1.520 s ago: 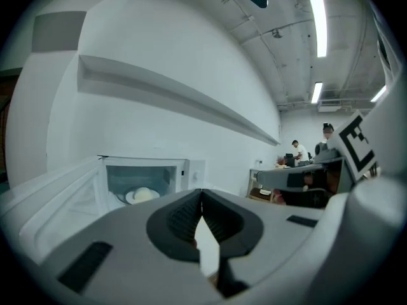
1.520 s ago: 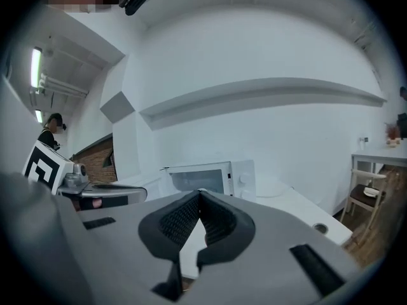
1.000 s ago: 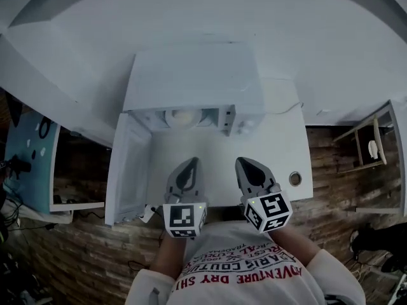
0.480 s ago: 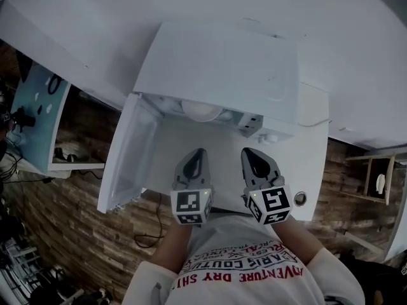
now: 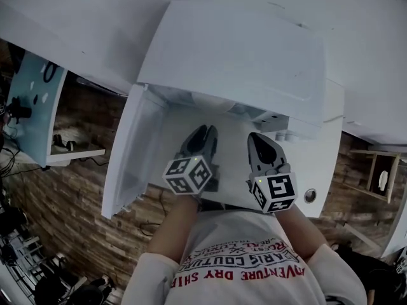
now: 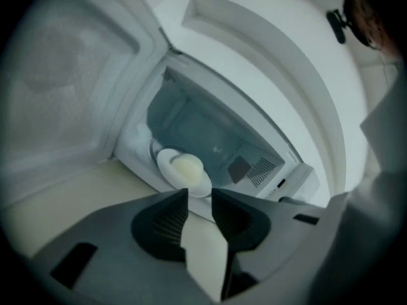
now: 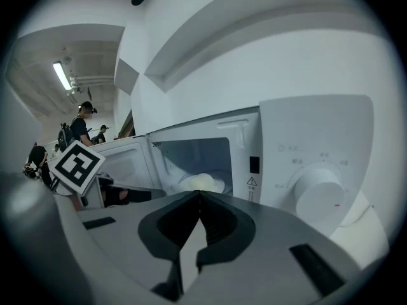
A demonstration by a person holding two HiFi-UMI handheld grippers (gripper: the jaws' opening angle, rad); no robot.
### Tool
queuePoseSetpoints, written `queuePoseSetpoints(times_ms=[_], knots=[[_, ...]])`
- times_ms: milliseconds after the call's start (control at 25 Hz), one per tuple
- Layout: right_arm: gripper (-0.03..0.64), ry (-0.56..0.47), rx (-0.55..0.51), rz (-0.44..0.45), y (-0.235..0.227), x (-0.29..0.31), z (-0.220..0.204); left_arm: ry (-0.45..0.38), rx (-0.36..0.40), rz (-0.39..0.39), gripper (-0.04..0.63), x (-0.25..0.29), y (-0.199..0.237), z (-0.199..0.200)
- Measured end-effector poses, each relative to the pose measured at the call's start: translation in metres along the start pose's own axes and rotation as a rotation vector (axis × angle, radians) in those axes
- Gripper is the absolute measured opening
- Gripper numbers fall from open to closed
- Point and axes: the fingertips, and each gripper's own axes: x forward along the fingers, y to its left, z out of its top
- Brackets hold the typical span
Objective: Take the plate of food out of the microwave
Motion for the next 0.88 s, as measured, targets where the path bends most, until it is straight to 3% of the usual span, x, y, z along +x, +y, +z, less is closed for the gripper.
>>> queuePoseSetpoints(times_ms=[160,360,480,720,800,880], knots=[[0.012,0.027,-0.009,-0.006,0.002,0.008,-0.009,-0.034,-0.234,-0.050,0.132,0.018,0.015,0.005],[0.012,0.036,-0.021,0.005,0.007,0.014,-0.015,-0.034,-0.436,-0.034,0.151,0.043,0.033,0.003],[0.012,0.042,-0.031,0.002,0.006,0.016,-0.016,-0.012,-0.509,-0.008,0.218,0.056,0.042,0.000],[0.012,0.056,-0.022,-0.028,-0.005,0.021,-0.019,-0.007,-0.628,-0.006,0.216,0.069,0.050,0.005],[0.012,0.062,-0.021,-0.036,-0.008,0.022,-0.020,-0.019,-0.686,0.001,0.191,0.069,0.054,0.007],[0.012,0.066,-0.011,-0.034,-0.010,0.021,-0.021,-0.017,-0.700,0.013,0.113,0.069,0.055,0.008]])
